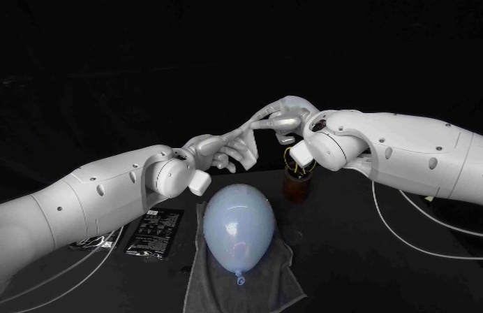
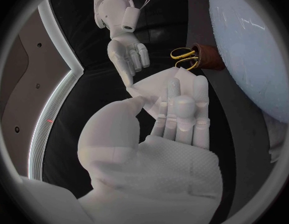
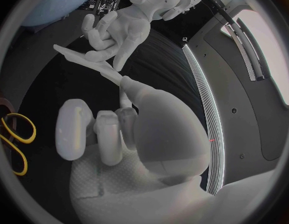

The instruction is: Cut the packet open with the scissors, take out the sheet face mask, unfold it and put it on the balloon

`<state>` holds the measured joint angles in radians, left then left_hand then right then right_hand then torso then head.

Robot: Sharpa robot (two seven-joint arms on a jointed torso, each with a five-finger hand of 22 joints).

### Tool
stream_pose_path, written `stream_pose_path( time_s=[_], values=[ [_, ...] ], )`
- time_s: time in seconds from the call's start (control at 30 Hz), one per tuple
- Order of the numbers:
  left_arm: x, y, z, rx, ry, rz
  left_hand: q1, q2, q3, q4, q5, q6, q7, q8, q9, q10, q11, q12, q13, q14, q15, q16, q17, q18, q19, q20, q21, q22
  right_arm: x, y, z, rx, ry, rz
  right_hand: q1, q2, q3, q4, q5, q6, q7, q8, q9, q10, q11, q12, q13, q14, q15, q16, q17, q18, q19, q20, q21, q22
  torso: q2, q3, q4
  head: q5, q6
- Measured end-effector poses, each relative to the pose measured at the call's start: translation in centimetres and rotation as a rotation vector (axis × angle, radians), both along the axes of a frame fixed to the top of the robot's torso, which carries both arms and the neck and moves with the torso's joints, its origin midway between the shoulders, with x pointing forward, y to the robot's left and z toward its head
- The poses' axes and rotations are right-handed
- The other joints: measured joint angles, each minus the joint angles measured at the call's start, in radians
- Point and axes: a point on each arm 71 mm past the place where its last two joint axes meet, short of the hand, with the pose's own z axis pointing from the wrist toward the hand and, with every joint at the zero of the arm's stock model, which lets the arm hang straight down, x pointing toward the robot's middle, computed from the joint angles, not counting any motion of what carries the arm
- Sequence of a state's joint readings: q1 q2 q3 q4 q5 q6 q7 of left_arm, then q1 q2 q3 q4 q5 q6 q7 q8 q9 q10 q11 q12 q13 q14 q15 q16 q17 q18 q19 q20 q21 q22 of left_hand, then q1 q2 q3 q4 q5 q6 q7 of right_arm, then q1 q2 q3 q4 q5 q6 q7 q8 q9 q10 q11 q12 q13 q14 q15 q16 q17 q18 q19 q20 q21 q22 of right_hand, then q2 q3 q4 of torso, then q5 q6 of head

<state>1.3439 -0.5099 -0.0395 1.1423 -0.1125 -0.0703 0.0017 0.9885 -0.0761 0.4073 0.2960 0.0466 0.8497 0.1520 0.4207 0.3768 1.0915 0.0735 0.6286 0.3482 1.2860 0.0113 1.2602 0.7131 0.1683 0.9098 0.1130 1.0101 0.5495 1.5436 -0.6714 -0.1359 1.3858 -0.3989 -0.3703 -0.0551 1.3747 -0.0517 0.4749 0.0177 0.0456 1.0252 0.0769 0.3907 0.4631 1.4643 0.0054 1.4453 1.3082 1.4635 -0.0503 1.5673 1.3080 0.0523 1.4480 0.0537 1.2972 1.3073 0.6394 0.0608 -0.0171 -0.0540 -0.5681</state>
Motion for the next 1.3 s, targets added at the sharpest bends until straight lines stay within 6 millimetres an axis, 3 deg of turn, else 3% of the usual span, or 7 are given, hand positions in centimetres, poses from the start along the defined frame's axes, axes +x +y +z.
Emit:
stream_pose_path(
  time_s=[0.3, 0.47, 0.7, 0.9, 1.1, 1.3],
  values=[
    [0.2, -0.8, -0.7, -0.017, 0.064, 0.002, -0.089, 0.046, -0.069, 0.0, 0.0, -0.005, 0.005, -0.019, -0.01, -0.004, 0.004, -0.018, -0.01, -0.005, 0.005, -0.006, -0.014, -0.001, 0.004, 0.004, -0.012, -0.01, -0.1, 0.4, 0.0, 0.001, 0.0, 0.008, -0.001, -0.001, 0.003, -0.003, -0.002, -0.002, 0.0, 0.0, 0.0, 0.0, 0.0, -0.002, 0.0, 0.003, -0.003, -0.001, -0.001, 0.0, 0.0, 0.0, 0.0, 0.0, 0.0, -0.0008, -0.0003, 0.005, -0.001],
    [0.5, -0.5, -0.9, -0.029, 0.084, 0.026, -0.16, 0.086, -0.119, -0.001, 0.0, -0.016, 0.016, -0.033, -0.017, -0.012, 0.012, -0.029, -0.014, -0.021, 0.011, -0.018, -0.037, -0.007, 0.006, 0.006, -0.02, -0.015, -0.3, 1.3, 0.0, 0.003, 0.001, 0.028, -0.001, -0.001, 0.003, -0.003, -0.002, -0.002, 0.0, 0.0, -0.001, 0.0, 0.0, -0.002, -0.001, 0.003, -0.003, -0.003, -0.001, 0.0, 0.0, 0.0, 0.0, 0.001, -0.001, 0.0, -0.0005, 0.008, 0.0],
    [0.6, -0.3, -1.0, -0.043, 0.098, 0.047, -0.161, 0.088, -0.127, -0.004, 0.0, -0.02, 0.019, -0.039, -0.02, -0.02, 0.02, -0.033, -0.016, -0.034, 0.016, -0.026, -0.053, -0.007, 0.007, 0.007, -0.027, -0.017, -0.5, 1.7, 0.0, 0.004, 0.002, 0.039, -0.001, -0.001, 0.003, -0.003, -0.002, -0.003, 0.0, -0.001, -0.001, 0.0, 0.0, -0.001, -0.001, 0.003, -0.003, 0.0, -0.001, 0.0, 0.0, 0.0, 0.0, 0.001, -0.001, -0.0006, 0.0, 0.007, 0.0],
    [0.6, -0.5, -1.0, -0.047, 0.107, 0.044, -0.093, 0.083, -0.137, -0.002, 0.0, -0.025, 0.021, -0.044, -0.022, -0.027, 0.027, -0.033, -0.016, -0.067, 0.022, -0.046, -0.098, -0.007, -0.002, 0.016, -0.036, -0.024, -0.5, 1.9, -0.1, 0.004, 0.002, 0.042, -0.001, -0.001, 0.003, -0.003, -0.002, -0.001, 0.003, 0.003, 0.0, 0.0, 0.0, 0.002, 0.0, 0.003, -0.003, 0.0, 0.0, 0.0, 0.0, 0.0, 0.0, 0.001, -0.001, -0.0012, 0.0002, 0.008, -0.001],
    [0.5, -0.5, -1.0, -0.049, 0.109, 0.038, -0.087, 0.086, -0.154, 0.001, 0.0, -0.025, 0.022, -0.044, -0.022, -0.034, 0.027, -0.039, -0.02, -0.085, 0.021, -0.058, -0.122, -0.007, -0.006, 0.02, -0.043, -0.027, -0.4, 2.1, -0.1, 0.004, 0.001, 0.043, -0.001, -0.001, 0.003, -0.003, -0.004, 0.002, 0.0, 0.003, 0.0, 0.0, 0.0, 0.002, 0.0, 0.003, -0.003, 0.0, 0.0, 0.0, 0.0, 0.0, 0.0, 0.0, -0.001, -0.0006, 0.0, 0.009, -0.001],
    [0.5, -0.4, -1.0, -0.054, 0.105, 0.04, -0.116, 0.114, -0.194, -0.001, 0.0, -0.035, 0.035, -0.057, -0.031, -0.063, 0.037, -0.051, -0.028, -0.102, 0.03, -0.058, -0.131, -0.007, -0.015, 0.028, -0.052, -0.03, -0.3, 1.9, -0.1, 0.004, 0.001, 0.037, -0.004, -0.004, 0.01, -0.004, 0.001, 0.002, 0.0, 0.003, 0.0, 0.0, 0.0, 0.002, 0.0, 0.003, -0.003, -0.001, 0.0, 0.0, 0.0, 0.0, 0.0, 0.0, -0.001, -0.0003, 0.0, 0.008, 0.0]
  ],
)
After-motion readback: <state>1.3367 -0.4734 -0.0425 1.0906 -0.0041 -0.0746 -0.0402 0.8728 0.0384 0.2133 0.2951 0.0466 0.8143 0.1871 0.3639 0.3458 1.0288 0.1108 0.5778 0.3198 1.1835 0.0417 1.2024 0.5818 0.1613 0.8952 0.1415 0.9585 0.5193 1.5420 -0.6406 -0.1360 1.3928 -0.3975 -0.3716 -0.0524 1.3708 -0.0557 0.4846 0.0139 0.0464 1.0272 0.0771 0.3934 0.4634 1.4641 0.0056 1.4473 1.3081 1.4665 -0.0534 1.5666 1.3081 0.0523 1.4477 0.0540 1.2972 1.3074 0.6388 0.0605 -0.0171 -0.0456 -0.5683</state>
